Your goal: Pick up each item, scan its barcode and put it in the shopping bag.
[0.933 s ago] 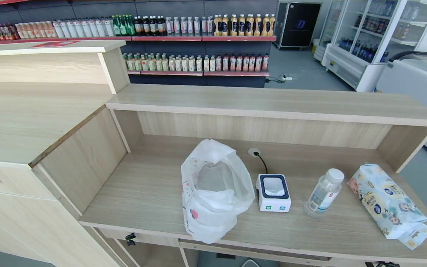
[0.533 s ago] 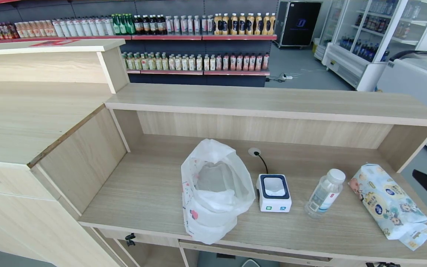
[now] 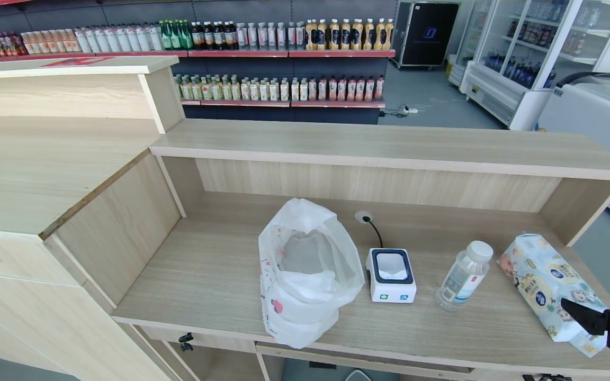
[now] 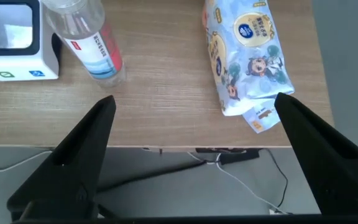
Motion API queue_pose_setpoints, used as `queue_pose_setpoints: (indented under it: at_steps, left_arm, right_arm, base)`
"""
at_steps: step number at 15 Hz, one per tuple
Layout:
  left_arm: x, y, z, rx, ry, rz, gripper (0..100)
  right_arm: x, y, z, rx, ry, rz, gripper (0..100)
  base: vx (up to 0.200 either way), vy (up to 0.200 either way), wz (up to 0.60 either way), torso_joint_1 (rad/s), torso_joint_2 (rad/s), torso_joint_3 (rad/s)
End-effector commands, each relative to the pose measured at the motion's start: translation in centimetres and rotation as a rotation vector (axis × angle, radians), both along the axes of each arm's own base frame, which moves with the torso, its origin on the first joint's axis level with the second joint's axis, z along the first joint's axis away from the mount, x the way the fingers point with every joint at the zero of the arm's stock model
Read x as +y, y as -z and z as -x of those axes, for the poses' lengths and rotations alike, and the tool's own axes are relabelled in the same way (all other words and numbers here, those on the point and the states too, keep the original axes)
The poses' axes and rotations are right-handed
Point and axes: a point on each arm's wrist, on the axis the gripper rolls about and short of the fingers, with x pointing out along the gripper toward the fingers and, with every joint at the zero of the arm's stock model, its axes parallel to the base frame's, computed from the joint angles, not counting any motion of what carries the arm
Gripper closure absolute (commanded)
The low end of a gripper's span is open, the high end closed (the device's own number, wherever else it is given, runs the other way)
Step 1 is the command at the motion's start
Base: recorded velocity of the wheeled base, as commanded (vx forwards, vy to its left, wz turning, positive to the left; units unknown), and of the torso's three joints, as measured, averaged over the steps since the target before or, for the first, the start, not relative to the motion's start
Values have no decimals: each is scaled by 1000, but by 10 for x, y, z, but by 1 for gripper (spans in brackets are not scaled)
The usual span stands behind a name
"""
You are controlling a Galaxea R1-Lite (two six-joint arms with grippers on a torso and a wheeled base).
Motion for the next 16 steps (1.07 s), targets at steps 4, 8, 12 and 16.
queue_pose_setpoints:
  at_steps: [4, 8, 12, 16]
  left_arm:
    - [0, 0, 0, 1, 0, 0, 0]
    - [0, 0, 0, 1, 0, 0, 0]
    - [0, 0, 0, 1, 0, 0, 0]
    - [0, 0, 0, 1, 0, 0, 0]
  right_arm:
    - [-9, 30, -43, 49, -115, -64, 0]
    - [-7, 41, -56, 62, -207, -48, 0]
    - [-2, 48, -67, 43, -279, -63, 0]
    - [-3, 62, -82, 24, -326, -68, 0]
  base:
    - [0, 0, 0, 0, 0, 0]
    - [0, 0, 0, 0, 0, 0]
    - [0, 0, 0, 0, 0, 0]
    - [0, 0, 0, 0, 0, 0]
